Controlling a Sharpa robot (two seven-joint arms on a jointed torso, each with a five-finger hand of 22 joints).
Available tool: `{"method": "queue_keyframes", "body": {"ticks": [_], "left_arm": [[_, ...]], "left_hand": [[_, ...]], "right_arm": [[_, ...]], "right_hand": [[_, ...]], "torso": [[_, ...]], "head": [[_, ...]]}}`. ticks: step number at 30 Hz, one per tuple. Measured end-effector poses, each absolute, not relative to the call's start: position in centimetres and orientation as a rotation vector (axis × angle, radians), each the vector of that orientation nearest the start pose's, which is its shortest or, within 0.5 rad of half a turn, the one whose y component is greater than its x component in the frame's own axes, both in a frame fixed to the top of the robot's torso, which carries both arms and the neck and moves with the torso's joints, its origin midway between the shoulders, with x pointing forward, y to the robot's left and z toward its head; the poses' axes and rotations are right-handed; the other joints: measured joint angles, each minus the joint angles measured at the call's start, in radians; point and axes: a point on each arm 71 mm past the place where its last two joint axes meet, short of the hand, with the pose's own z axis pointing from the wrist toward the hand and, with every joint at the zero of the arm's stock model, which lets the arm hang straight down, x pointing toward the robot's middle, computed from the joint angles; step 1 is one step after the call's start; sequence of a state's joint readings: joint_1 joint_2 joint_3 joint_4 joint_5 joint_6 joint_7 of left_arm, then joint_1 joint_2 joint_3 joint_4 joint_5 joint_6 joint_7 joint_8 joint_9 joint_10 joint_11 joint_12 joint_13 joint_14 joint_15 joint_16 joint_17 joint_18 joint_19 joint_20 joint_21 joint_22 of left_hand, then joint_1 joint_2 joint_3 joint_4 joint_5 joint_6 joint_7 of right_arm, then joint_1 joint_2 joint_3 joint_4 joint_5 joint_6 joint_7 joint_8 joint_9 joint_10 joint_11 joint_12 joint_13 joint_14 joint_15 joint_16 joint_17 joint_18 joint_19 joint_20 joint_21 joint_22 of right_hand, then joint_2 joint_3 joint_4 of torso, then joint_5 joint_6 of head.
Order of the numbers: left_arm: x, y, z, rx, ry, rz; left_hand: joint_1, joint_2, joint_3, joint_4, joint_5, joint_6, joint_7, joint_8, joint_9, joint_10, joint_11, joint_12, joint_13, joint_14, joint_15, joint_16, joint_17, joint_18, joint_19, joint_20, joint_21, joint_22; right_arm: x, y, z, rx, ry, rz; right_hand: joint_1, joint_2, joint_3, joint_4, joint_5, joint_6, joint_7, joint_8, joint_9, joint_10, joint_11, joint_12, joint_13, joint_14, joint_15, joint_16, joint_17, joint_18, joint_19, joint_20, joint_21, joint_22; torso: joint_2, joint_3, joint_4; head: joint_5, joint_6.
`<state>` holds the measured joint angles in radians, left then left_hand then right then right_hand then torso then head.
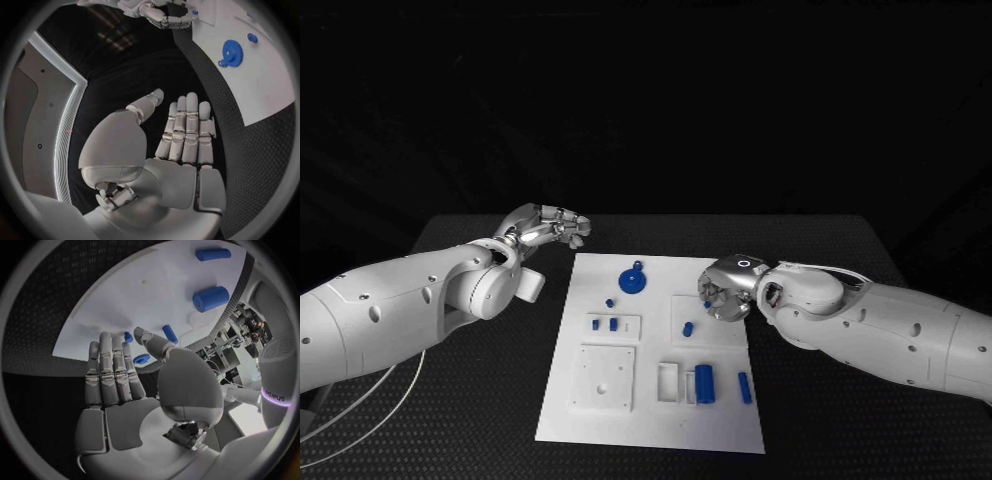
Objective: Assemble the parts on the task board
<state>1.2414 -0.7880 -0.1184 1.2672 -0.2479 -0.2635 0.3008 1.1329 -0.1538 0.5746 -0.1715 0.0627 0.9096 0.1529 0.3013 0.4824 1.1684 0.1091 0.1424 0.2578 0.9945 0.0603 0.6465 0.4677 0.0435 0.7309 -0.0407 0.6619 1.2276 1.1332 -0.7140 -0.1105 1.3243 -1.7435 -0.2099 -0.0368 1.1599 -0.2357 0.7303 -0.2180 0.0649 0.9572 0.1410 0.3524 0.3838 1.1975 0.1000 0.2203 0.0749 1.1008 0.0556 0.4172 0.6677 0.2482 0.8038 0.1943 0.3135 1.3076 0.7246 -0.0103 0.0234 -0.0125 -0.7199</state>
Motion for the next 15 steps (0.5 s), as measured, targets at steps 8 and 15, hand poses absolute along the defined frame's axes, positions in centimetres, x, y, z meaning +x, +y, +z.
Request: {"method": "queue_keyframes", "body": {"ticks": [8,15], "left_arm": [[52.92,25.68,-20.15,-0.904,1.554,-1.248],[52.91,25.66,-20.17,-0.905,1.558,-1.249]], "left_hand": [[0.000,0.000,-0.002,0.002,0.000,-0.002,0.002,0.000,-0.001,0.000,0.000,-0.004,-0.003,0.003,-0.003,-0.004,0.003,0.000,0.000,0.000,-0.004,0.001],[0.000,0.000,-0.002,0.002,0.000,-0.002,0.002,0.000,-0.001,0.000,0.000,-0.004,-0.004,0.006,0.000,-0.004,0.004,0.000,0.000,0.000,-0.004,0.002]], "right_arm": [[49.04,-18.14,-26.09,-0.534,1.764,0.482],[49.03,-17.88,-26.26,-0.545,1.757,0.477]], "right_hand": [[0.007,0.007,0.030,0.010,-0.007,0.015,-0.007,0.007,0.000,0.014,-0.002,-0.008,0.005,0.003,-0.003,0.000,0.005,0.000,0.004,0.004,0.000,0.000],[0.016,0.016,0.070,0.023,-0.011,0.038,-0.019,0.018,0.003,0.042,-0.013,-0.008,0.014,0.019,-0.012,0.000,0.018,0.000,0.016,-0.002,0.011,0.000]], "torso": [[0.000,-0.0001,-0.0003],[-0.001,-0.0007,-0.0001]], "head": [[0.001,-0.004],[-0.001,-0.006]]}}
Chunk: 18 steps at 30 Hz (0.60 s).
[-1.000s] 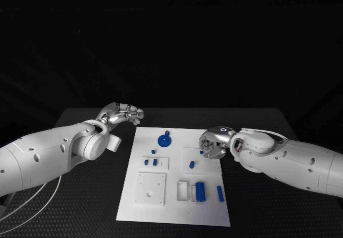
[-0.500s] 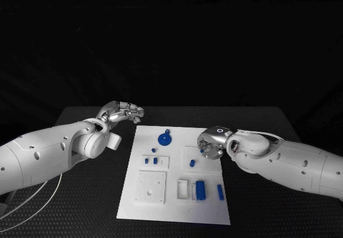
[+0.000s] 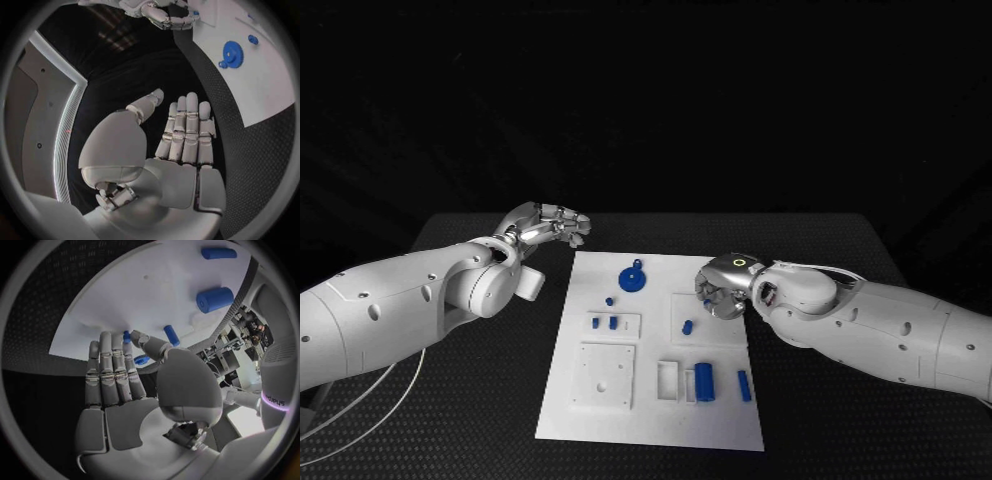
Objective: Assemble the parts on the task board
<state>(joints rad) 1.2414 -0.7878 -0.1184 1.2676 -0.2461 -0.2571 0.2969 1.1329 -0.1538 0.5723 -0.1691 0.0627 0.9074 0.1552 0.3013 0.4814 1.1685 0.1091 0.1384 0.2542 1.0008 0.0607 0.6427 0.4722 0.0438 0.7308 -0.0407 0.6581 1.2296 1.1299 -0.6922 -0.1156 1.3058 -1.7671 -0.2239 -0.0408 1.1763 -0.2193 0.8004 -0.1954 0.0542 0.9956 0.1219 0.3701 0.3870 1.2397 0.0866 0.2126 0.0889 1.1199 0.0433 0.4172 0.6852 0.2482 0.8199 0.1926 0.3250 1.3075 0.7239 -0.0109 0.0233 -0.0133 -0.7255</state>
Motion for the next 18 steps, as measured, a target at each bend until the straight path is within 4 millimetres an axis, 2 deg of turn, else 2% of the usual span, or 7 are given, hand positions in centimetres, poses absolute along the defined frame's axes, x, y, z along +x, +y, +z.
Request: {"method": "queue_keyframes", "body": {"ticks": [4,8,10,12,18], "left_arm": [[52.90,25.66,-20.19,-0.906,1.561,-1.250],[52.90,25.70,-20.21,-0.908,1.564,-1.248],[52.89,25.74,-20.22,-0.909,1.565,-1.247],[52.89,25.75,-20.23,-0.910,1.567,-1.247],[52.89,25.75,-20.25,-0.912,1.570,-1.246]], "left_hand": [[-0.004,0.004,-0.003,-0.003,0.000,0.000,0.000,0.000,-0.001,0.000,0.000,0.000,-0.001,0.000,0.000,-0.004,0.001,0.000,0.000,0.000,0.000,0.000],[-0.004,0.004,-0.003,-0.003,0.000,0.000,0.000,0.000,-0.001,0.000,0.000,0.000,-0.002,0.000,0.000,-0.004,0.002,0.000,0.000,0.000,0.000,0.000],[-0.004,0.004,-0.003,-0.003,0.000,0.000,0.000,0.000,-0.001,0.000,0.000,-0.004,-0.002,0.000,0.000,-0.004,0.002,0.000,0.000,0.000,0.000,0.000],[-0.004,0.004,-0.003,-0.003,0.000,0.000,0.000,0.000,-0.001,0.000,0.000,-0.004,-0.002,0.000,0.000,-0.004,0.003,0.000,0.000,0.000,0.000,0.001],[-0.004,0.004,-0.003,-0.003,0.000,0.000,0.000,0.000,-0.001,0.004,0.004,-0.004,-0.004,0.000,0.000,-0.008,0.004,0.000,0.000,0.000,0.000,0.001]], "right_arm": [[49.03,-17.86,-26.32,-0.554,1.750,0.469],[48.98,-17.78,-26.37,-0.569,1.744,0.460],[48.90,-17.70,-26.45,-0.577,1.743,0.458],[48.83,-17.57,-26.46,-0.584,1.740,0.456],[48.64,-17.37,-26.50,-0.596,1.729,0.449]], "right_hand": [[0.010,0.010,0.034,-0.001,0.000,0.022,-0.008,0.010,0.005,0.023,-0.009,-0.004,0.005,0.018,-0.007,0.011,0.011,0.000,0.018,-0.007,0.010,0.000],[0.011,0.011,0.056,-0.010,0.000,0.034,-0.014,0.013,0.009,0.039,-0.017,-0.005,0.016,0.029,-0.014,0.020,0.022,0.000,0.027,-0.009,0.020,0.000],[0.014,0.014,0.064,-0.013,-0.001,0.037,-0.012,0.016,0.009,0.051,-0.022,-0.005,0.023,0.029,-0.015,0.020,0.025,0.000,0.032,-0.011,0.021,0.000],[0.014,0.014,0.068,-0.017,-0.001,0.043,-0.016,0.018,0.009,0.051,-0.022,-0.005,0.023,0.033,-0.011,0.020,0.029,0.000,0.032,-0.011,0.021,0.000],[0.014,0.014,0.077,-0.027,-0.001,0.052,-0.018,0.018,0.015,0.060,-0.021,-0.005,0.031,0.041,-0.019,0.024,0.038,0.000,0.045,-0.016,0.031,0.000]], "torso": [[0.000,0.0000,0.0001],[0.000,0.0000,0.0001],[-0.001,0.0000,0.0001],[-0.001,0.0000,0.0000],[-0.001,0.0006,-0.0004]], "head": [[0.000,-0.002],[-0.001,-0.003],[-0.001,-0.004],[-0.002,-0.005],[-0.001,-0.007]]}}
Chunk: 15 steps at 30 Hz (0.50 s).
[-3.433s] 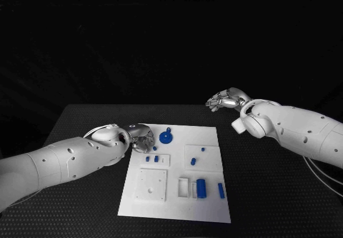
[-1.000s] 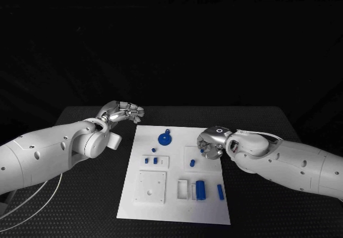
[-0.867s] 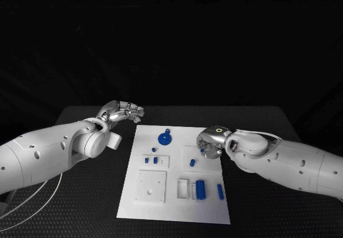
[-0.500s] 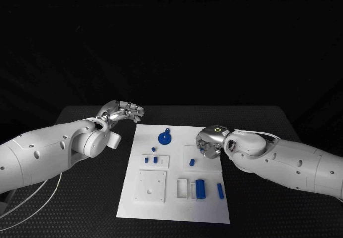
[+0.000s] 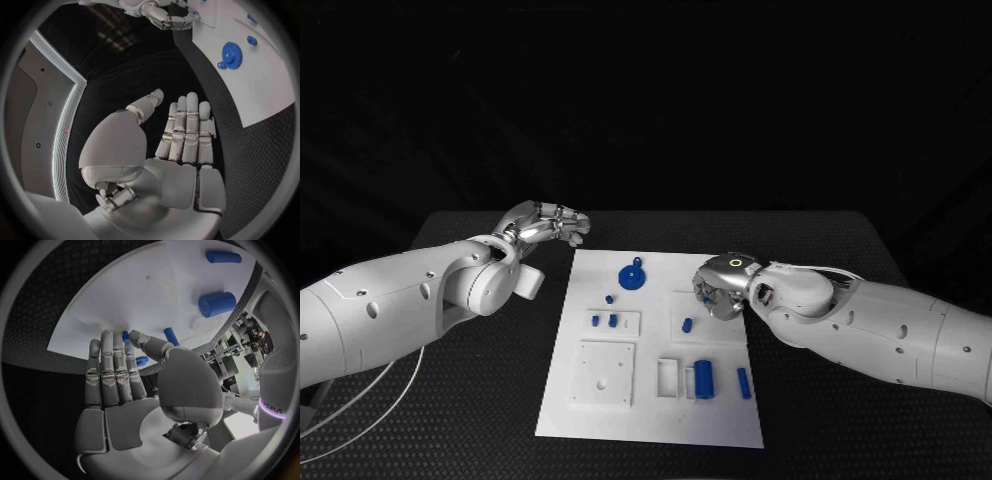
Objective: Assemble the parts on the task board
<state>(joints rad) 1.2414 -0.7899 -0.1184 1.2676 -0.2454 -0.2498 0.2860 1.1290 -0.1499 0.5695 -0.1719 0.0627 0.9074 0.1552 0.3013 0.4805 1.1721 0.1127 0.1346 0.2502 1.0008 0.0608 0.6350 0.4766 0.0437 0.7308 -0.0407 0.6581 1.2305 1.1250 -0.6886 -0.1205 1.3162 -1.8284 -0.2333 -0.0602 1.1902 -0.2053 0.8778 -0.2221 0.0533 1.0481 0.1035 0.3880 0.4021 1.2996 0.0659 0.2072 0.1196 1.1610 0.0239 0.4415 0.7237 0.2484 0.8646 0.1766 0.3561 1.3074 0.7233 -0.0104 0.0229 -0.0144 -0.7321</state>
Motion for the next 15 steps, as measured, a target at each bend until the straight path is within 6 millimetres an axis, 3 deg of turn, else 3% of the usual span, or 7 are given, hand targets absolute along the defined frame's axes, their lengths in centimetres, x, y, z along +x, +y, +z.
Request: {"method": "queue_keyframes", "body": {"ticks": [15], "left_arm": [[52.89,25.66,-20.29,-0.913,1.575,-1.246]], "left_hand": [[0.000,0.000,0.000,0.000,0.000,-0.004,0.004,0.000,-0.002,0.000,0.000,-0.004,-0.003,0.000,0.000,-0.004,0.004,0.000,0.000,0.000,-0.004,0.002]], "right_arm": [[48.40,-17.27,-26.65,-0.597,1.700,0.436]], "right_hand": [[0.006,-0.007,0.010,-0.004,0.000,0.010,-0.003,0.004,0.005,0.012,-0.009,0.000,0.014,0.011,-0.004,0.006,0.011,0.000,0.011,-0.004,0.008,0.000]], "torso": [[0.000,-0.0007,0.0001]], "head": [[0.000,0.002]]}}
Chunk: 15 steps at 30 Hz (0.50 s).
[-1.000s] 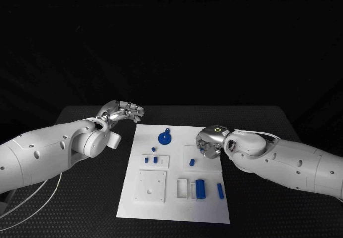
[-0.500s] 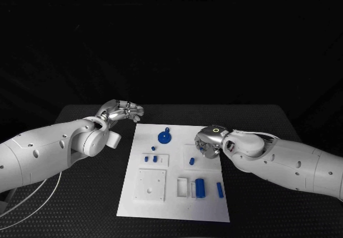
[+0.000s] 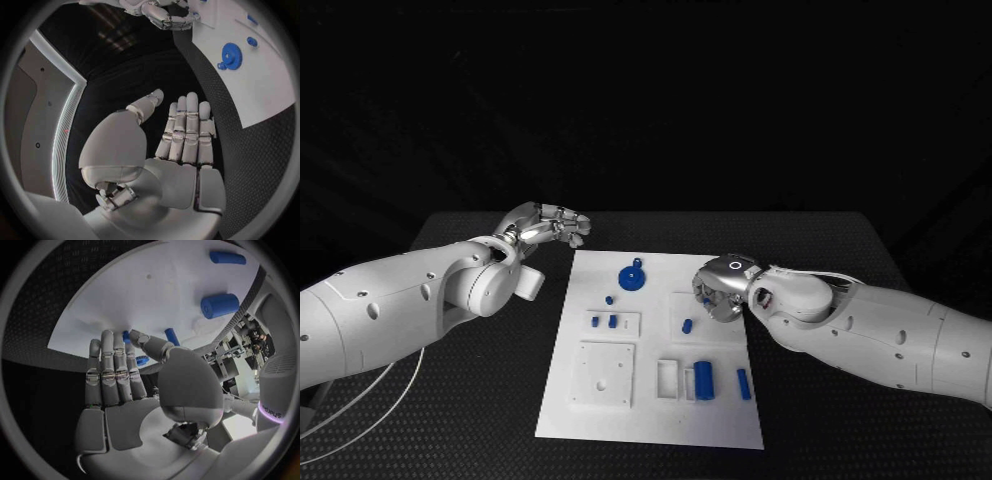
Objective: Assemble the parts on the task board
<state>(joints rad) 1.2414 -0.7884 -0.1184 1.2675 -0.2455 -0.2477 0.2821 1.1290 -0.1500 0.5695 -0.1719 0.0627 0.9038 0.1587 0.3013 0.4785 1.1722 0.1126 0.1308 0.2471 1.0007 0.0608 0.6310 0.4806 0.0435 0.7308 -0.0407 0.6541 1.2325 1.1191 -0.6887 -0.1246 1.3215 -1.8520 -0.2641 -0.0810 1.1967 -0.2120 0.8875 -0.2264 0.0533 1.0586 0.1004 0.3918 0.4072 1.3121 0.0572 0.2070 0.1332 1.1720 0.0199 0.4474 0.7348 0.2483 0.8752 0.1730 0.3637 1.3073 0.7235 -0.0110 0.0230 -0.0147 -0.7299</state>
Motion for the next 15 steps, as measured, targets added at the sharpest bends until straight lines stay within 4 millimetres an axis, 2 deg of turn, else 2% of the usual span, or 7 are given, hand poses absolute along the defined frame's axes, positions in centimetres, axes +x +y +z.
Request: {"method": "queue_keyframes", "body": {"ticks": [15], "left_arm": [[52.93,25.77,-20.31,-0.915,1.576,-1.242]], "left_hand": [[0.000,0.000,0.000,0.000,0.000,0.000,0.000,0.000,0.000,0.000,0.000,0.000,-0.002,0.000,0.000,-0.004,0.003,0.000,0.000,0.000,0.000,0.001]], "right_arm": [[47.96,-17.55,-26.37,-0.590,1.694,0.442]], "right_hand": [[0.000,0.000,0.005,0.000,0.000,0.003,-0.003,0.005,0.003,0.007,0.000,-0.004,0.006,0.000,0.000,0.000,0.005,0.000,0.004,-0.004,0.004,0.000]], "torso": [[0.000,0.0000,-0.0009]], "head": [[-0.001,0.001]]}}
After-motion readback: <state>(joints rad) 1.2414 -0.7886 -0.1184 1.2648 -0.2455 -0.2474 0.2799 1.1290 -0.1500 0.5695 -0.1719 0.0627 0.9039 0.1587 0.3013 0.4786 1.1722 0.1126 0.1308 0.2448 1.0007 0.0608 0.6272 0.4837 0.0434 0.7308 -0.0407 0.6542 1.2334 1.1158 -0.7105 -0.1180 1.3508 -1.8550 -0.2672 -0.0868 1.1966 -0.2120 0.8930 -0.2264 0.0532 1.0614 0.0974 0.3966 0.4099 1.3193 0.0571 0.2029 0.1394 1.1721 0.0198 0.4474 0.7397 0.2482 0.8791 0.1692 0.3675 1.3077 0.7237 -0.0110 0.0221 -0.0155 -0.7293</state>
